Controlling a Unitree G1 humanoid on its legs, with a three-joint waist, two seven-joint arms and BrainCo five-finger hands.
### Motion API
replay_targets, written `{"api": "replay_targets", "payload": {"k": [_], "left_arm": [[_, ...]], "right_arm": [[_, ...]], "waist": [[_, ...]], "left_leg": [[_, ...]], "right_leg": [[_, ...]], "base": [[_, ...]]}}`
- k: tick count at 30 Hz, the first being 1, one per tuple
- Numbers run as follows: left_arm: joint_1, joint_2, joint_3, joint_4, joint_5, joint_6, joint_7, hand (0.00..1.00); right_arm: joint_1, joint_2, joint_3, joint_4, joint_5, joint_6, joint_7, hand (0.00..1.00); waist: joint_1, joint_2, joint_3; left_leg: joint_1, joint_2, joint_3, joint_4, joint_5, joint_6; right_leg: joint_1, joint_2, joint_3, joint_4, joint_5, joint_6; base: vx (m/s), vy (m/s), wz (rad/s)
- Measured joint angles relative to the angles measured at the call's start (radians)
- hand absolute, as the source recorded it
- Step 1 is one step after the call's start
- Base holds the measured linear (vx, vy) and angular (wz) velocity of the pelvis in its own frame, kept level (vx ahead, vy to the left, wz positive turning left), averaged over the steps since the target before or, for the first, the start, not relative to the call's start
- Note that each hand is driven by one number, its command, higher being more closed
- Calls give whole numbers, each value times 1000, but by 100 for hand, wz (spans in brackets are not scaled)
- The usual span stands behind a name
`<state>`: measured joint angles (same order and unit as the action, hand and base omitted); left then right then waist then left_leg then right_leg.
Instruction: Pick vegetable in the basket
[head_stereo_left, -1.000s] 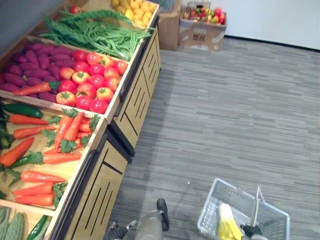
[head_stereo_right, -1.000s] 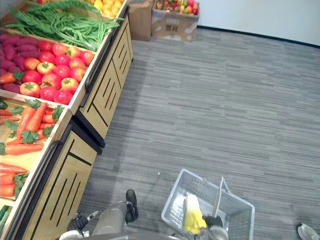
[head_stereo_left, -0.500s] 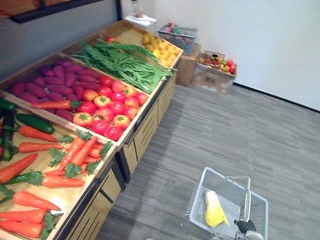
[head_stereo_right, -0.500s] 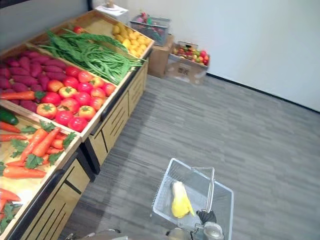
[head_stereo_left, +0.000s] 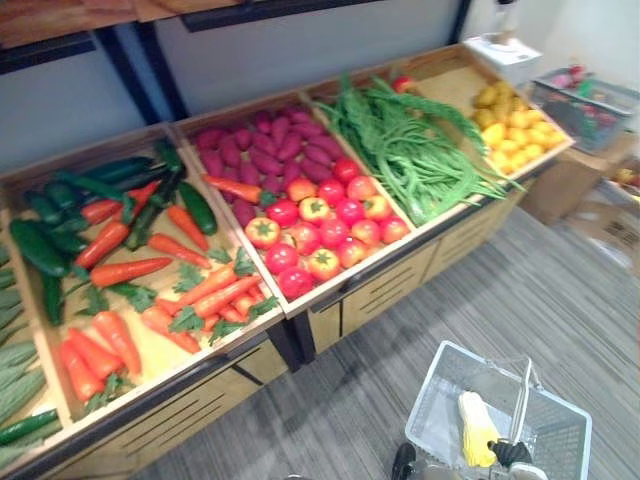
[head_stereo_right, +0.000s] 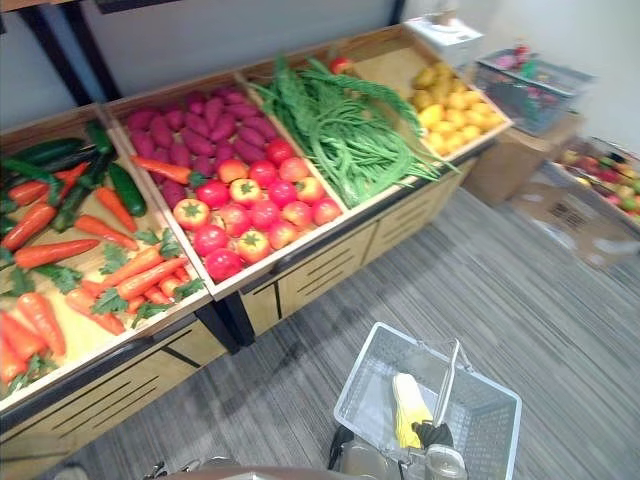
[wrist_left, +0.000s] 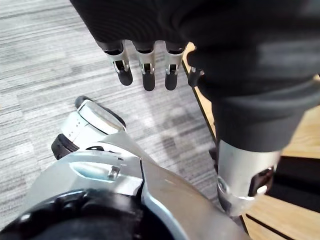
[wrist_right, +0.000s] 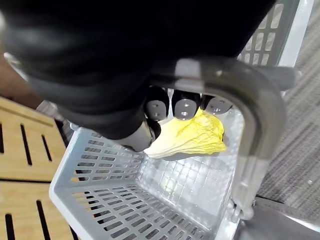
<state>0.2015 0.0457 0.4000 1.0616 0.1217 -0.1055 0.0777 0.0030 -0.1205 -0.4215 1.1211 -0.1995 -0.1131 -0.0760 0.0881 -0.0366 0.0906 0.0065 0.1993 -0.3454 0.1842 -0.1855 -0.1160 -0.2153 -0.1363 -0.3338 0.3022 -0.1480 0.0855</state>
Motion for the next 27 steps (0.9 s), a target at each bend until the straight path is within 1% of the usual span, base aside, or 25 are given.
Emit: {"api": "replay_targets", "payload": {"k": [1, 2, 3, 4, 5, 6, 7, 8, 9, 10, 11, 12, 13, 14, 15, 16, 17, 19, 21, 22, 27], "left_arm": [[-1, -1, -1, -10, -1, 0, 8, 0], [-18, -12, -9, -21, -3, 2, 21, 0], [-22, -14, -12, -23, -9, 6, 31, 0], [-46, 3, -19, -15, -33, 9, 43, 0], [-63, 26, -24, -3, -38, 8, 47, 0], [-86, 18, -59, 2, -40, 11, 48, 0], [-89, 24, -74, -4, -34, 7, 44, 0], [-89, 25, -75, -4, -32, 9, 46, 0], [-90, 22, -79, -2, -32, 10, 50, 0], [-83, 8, -80, -7, -32, 10, 53, 0], [-74, -2, -80, -9, -32, 9, 55, 0], [-60, -9, -81, -8, -32, 10, 56, 0], [-60, 2, -79, -9, -32, 19, 56, 0], [-60, 9, -79, -7, -32, 21, 57, 0], [-55, 25, -78, 1, -32, 23, 58, 0], [-45, 27, -78, 5, -32, 24, 58, 0], [-42, 26, -78, 5, -32, 25, 58, 0], [-44, 24, -78, 3, -32, 25, 60, 0], [-50, 25, -78, -3, -32, 19, 62, 0], [-79, 51, -60, 14, -32, 20, 75, 0], [-79, 51, -60, 15, -32, 20, 75, 0]], "right_arm": [[0, -3, 4, 19, -1, 1, -1, 100], [-7, -16, 8, 26, 3, -2, -7, 100], [-14, -31, 13, 22, 4, -5, -7, 100], [-26, -42, 45, 5, 5, -8, -9, 100], [-26, -30, 46, -7, 5, -8, -8, 100], [-31, -40, 44, -3, 5, -4, -9, 100], [-31, -42, 44, -6, 5, -11, -8, 100], [-33, -44, 44, -8, 6, -8, -8, 100], [-30, -45, 44, -4, 6, 3, -9, 100], [-18, -47, 44, -4, 6, 6, -7, 100], [-18, -50, 43, -4, 6, 6, -5, 100], [-24, -50, 46, -4, 6, 5, -1, 100], [-34, -23, 55, -4, 3, 4, 2, 100], [-42, -9, 67, -3, 3, 5, 5, 100], [-50, 14, 71, 23, 3, 12, 10, 100], [-47, 30, 75, 40, 3, 16, 15, 100], [-40, 38, 76, 41, 3, 15, 16, 100], [-50, 24, 76, 31, 3, 16, 4, 100], [-46, 21, 79, 32, 3, 14, 7, 100], [-49, 44, 193, 36, 4, 0, 21, 100], [-49, 44, 192, 37, 4, 0, 21, 100]], "waist": [[-3, 6, -13], [-14, 14, -2], [-19, 32, 1], [-26, 40, 4], [-27, 29, 28], [-32, 42, 29], [-42, 38, 37], [-51, 26, 45], [-54, 28, 47], [-53, 38, 44], [-51, 52, 36], [-42, 72, 24], [-40, 52, 24], [-36, 39, 28], [-24, 18, 35], [-23, 11, 32], [-25, 11, 32], [-28, 15, 33], [-31, 12, 33], [-32, -50, 35], [-32, -50, 35]], "left_leg": [[-30, -4, -22, -17, 58, -21], [-43, -6, -2, -17, 120, -16], [-64, 16, 24, 7, 121, -13], [-123, 71, 132, 85, 108, -32], [-154, 75, 225, 138, 93, -46], [-201, 133, 434, 187, 68, -40], [-207, 141, 637, 177, 63, -31], [-202, 129, 720, 151, 62, -31], [-168, 79, 812, 50, 64, -31], [-139, 19, 826, -83, 116, -6], [-130, 1, 819, -137, 184, 18], [-115, -14, 821, -191, 229, 49], [-123, -37, 787, -213, 229, 48], [-129, -42, 776, -214, 229, 48], [-129, -46, 773, -214, 229, 48], [-124, -47, 771, -214, 229, 48], [-119, -46, 767, -213, 229, 48], [-106, -44, 768, -206, 229, 49], [-94, -46, 772, -201, 229, 49], [-76, -128, 741, -289, 249, 63], [-74, -129, 742, -288, 249, 63]], "right_leg": [[6, -27, -28, 20, -3, -5], [-53, -60, -43, 162, -25, -41], [-89, -44, -30, 188, -57, -36], [5, 60, -23, -234, 52, -48], [65, 62, -62, -337, 210, -68], [86, 75, -142, -356, 222, -76], [107, 57, -190, -352, 220, -79], [126, 41, -213, -351, 219, -80], [161, 9, -249, -339, 216, -77], [184, -11, -282, -313, 209, -68], [187, -11, -296, -300, 204, -61], [190, -9, -318, -277, 171, -40], [191, -26, -331, -268, 150, -24], [188, -31, -330, -265, 148, -22], [185, -38, -323, -253, 148, -22], [183, -45, -317, -229, 148, -22], [182, -50, -316, -205, 148, -22], [164, -69, -312, -137, 148, -22], [173, -73, -299, -141, 148, -23], [187, -78, -221, -292, 139, 41], [189, -76, -219, -299, 139, 42]], "base": [[480, -87, 186], [338, -50, 168], [161, -68, 158], [85, -94, 133], [82, -54, 153], [165, 29, 152], [94, 80, 143], [196, 171, 160], [199, 223, 158], [233, 286, 143], [166, 291, 101], [159, 239, 82], [149, 188, 73], [130, 88, 48], [103, 44, 14], [101, 37, 7], [94, 27, -2], [61, 10, -10], [32, -8, -6], [32, -16, -7], [0, 0, 0]]}}
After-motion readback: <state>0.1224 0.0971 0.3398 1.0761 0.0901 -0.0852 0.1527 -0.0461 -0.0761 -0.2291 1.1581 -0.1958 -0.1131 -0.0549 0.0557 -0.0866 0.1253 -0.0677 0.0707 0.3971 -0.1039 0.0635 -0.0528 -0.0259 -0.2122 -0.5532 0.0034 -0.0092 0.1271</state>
